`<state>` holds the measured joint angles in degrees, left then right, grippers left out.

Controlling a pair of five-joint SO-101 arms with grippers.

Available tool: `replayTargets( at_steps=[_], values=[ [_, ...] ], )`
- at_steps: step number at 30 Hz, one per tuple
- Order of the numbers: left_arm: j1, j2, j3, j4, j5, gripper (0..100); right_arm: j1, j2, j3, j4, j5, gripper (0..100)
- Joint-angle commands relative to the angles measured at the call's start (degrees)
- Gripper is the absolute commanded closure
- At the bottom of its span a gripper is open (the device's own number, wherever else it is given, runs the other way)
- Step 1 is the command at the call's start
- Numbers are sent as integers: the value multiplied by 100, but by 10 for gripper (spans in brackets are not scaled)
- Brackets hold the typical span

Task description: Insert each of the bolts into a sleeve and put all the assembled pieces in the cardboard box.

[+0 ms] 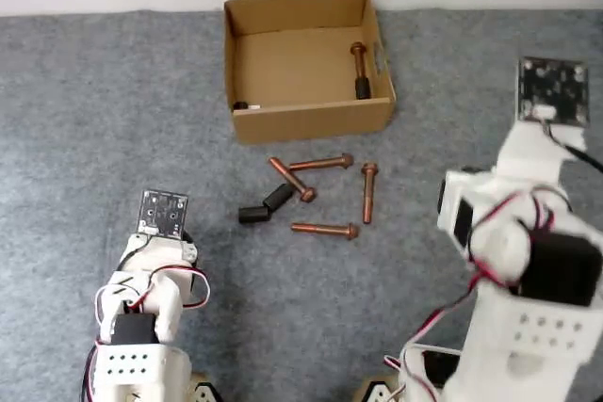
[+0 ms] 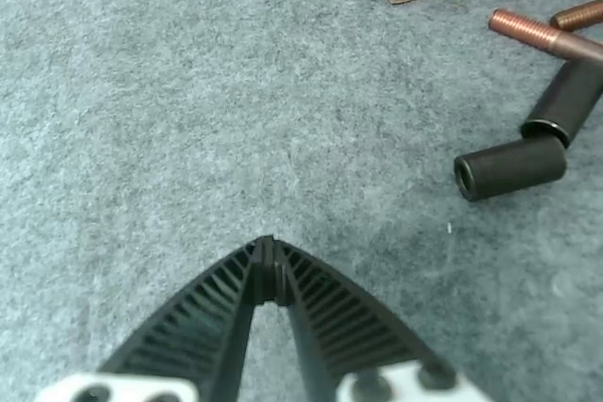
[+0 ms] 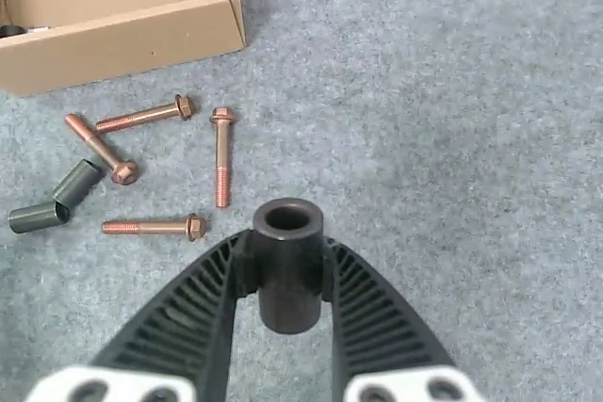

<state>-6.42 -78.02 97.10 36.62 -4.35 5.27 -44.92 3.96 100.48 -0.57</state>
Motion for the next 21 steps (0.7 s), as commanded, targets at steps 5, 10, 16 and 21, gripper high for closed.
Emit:
replayTargets(
  at_steps=[5,10,16,21],
  values=[
    [-9,-70,-31,-185,-88,995,66,-1077,941,224,-79,989],
    [9,-70,-31,-185,-88,995,66,-1508,1336,224,-79,989],
    [35,-62,-31,-185,-79,995,127,-1912,1442,224,-70,989],
    [18,-62,-31,-185,-79,995,708,-2062,1442,224,-35,989]
  ],
)
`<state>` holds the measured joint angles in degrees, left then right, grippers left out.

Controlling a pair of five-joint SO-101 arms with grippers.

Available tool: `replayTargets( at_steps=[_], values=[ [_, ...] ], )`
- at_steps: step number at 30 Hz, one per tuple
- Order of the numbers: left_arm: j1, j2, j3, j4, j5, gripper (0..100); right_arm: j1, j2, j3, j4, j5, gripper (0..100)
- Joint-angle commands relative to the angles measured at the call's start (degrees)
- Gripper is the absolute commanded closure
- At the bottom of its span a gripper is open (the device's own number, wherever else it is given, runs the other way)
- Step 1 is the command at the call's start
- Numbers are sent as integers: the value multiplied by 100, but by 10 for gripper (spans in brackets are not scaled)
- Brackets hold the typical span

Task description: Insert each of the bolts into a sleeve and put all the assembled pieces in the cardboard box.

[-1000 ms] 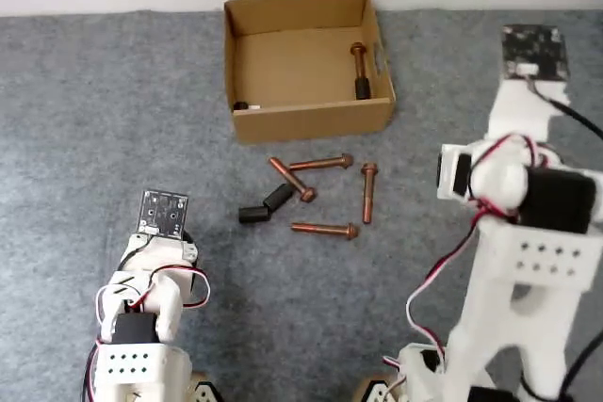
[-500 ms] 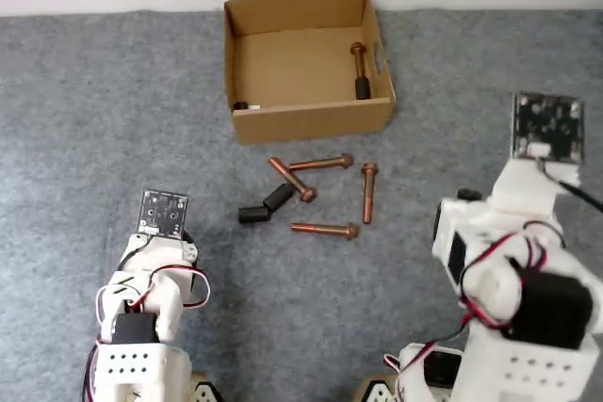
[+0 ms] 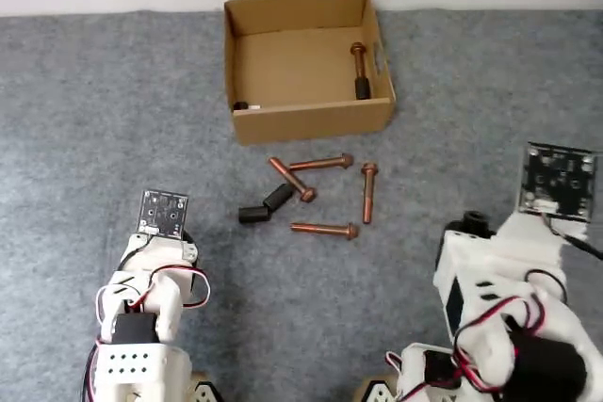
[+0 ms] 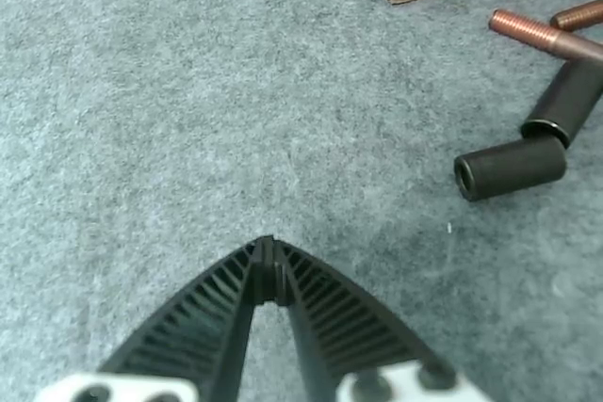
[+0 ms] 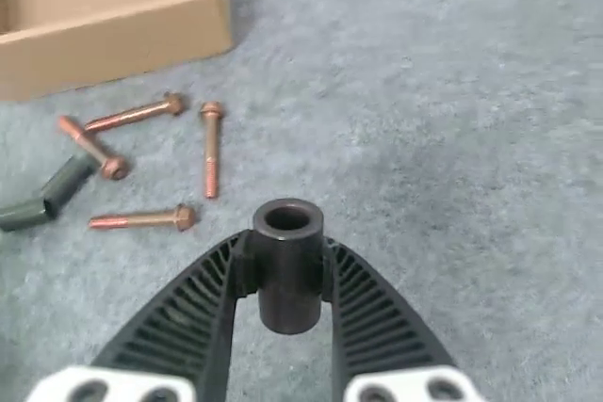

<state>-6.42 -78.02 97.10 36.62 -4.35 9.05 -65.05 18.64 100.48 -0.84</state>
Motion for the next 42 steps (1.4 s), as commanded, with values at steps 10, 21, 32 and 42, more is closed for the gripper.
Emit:
replayTargets(
  at_steps=[10,21,32,42],
  values=[
    [352,-62,-277,-149,-62,995,549,-75,-26,224,-35,989],
    [712,-18,-3196,2655,651,995,549,-84,360,224,-62,989],
    [1829,-9,-3890,4035,2066,995,549,-84,360,189,-62,989],
    [2796,2286,-5244,4695,2303,995,549,-84,360,189,-62,989]
  ],
)
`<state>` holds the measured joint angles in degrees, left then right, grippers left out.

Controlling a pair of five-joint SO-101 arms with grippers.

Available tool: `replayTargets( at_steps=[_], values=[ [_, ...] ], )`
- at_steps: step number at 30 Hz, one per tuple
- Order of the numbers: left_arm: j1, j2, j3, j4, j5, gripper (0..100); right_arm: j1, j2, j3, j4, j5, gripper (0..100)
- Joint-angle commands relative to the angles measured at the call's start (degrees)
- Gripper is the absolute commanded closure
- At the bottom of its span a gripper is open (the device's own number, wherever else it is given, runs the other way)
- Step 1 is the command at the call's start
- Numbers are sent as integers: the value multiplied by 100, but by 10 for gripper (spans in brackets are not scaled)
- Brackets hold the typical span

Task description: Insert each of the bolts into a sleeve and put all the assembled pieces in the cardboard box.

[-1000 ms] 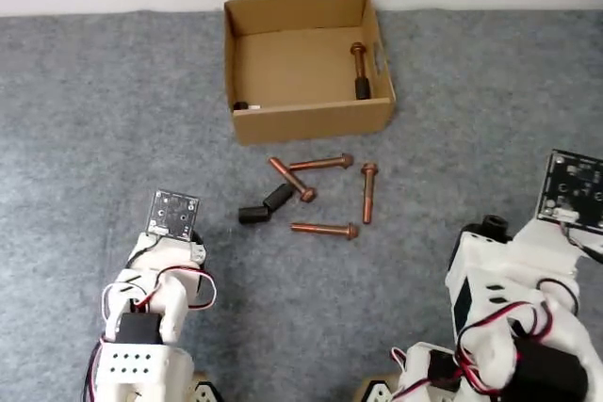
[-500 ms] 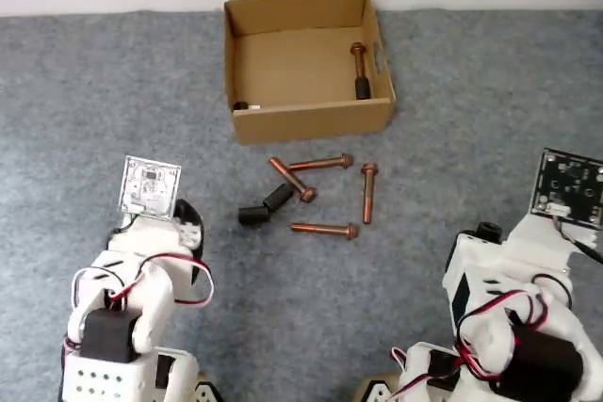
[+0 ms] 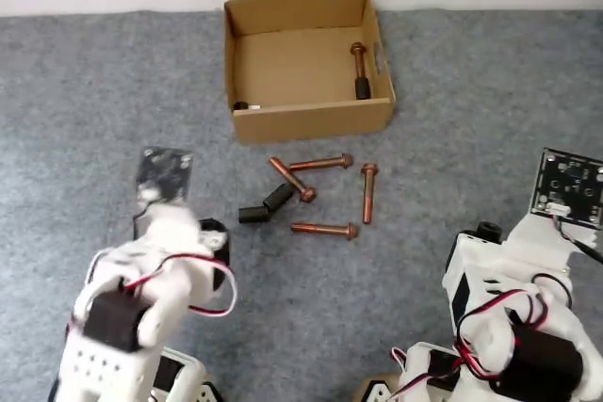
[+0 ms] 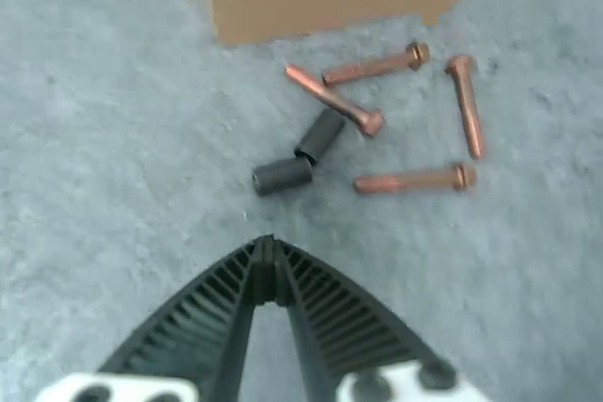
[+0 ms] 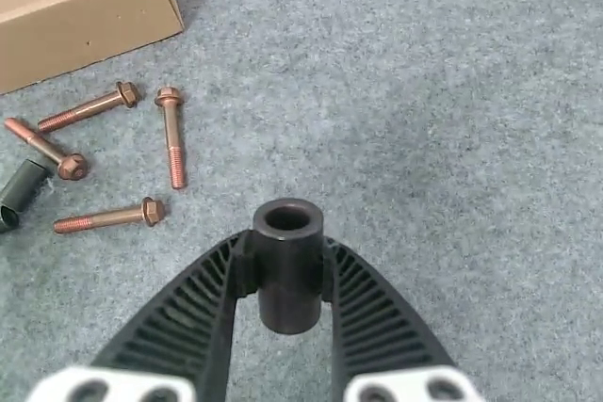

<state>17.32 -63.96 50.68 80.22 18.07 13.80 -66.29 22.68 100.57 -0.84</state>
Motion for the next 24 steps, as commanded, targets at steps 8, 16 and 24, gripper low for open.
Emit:
replayTargets(
  at_steps=[8,16,24],
  values=[
    [1152,2760,-1420,642,-1538,995,75,40,-44,180,-53,989],
    [1160,3182,-1525,149,-3921,994,75,40,-44,180,-53,989],
    [1187,3499,-1525,97,-4853,994,75,40,-44,180,-62,989]
  ],
)
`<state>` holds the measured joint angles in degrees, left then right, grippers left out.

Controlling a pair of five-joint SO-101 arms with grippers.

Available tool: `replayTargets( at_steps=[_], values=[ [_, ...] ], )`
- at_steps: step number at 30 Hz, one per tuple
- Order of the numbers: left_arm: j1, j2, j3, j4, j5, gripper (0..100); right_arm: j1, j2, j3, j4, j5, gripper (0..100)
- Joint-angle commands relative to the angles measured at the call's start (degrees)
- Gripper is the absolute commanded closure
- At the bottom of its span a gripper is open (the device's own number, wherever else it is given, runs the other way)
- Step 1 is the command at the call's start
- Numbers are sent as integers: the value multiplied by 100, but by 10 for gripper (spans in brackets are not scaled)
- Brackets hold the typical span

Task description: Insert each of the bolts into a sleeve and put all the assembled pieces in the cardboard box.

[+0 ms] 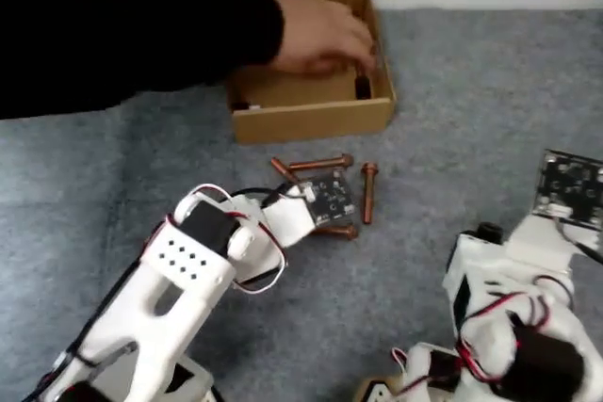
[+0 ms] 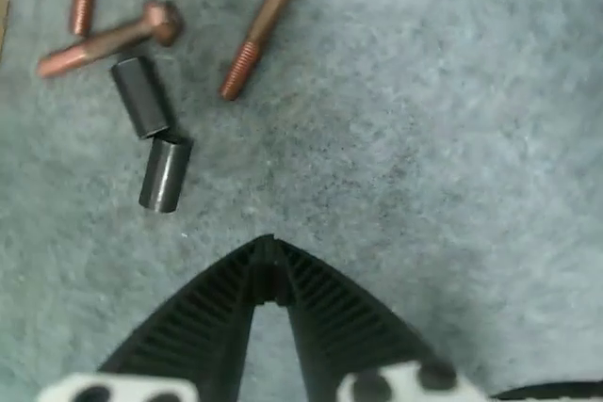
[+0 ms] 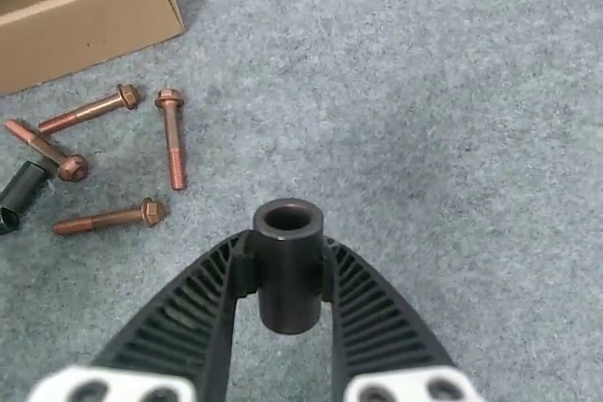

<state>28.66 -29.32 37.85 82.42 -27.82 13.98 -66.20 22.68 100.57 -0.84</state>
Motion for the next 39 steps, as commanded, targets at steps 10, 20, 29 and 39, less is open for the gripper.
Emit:
replayTargets(
  at_steps=[10,20,29,39],
  values=[
    [53,88,-277,-149,-273,927,57,31,-44,180,-53,989],
    [35,105,-242,-615,-299,900,57,31,-44,171,-44,989],
    [44,360,-277,-695,-703,834,57,31,-44,171,-18,989],
    [114,1934,-927,-1169,-905,834,57,31,-44,171,-9,989]
  ],
)
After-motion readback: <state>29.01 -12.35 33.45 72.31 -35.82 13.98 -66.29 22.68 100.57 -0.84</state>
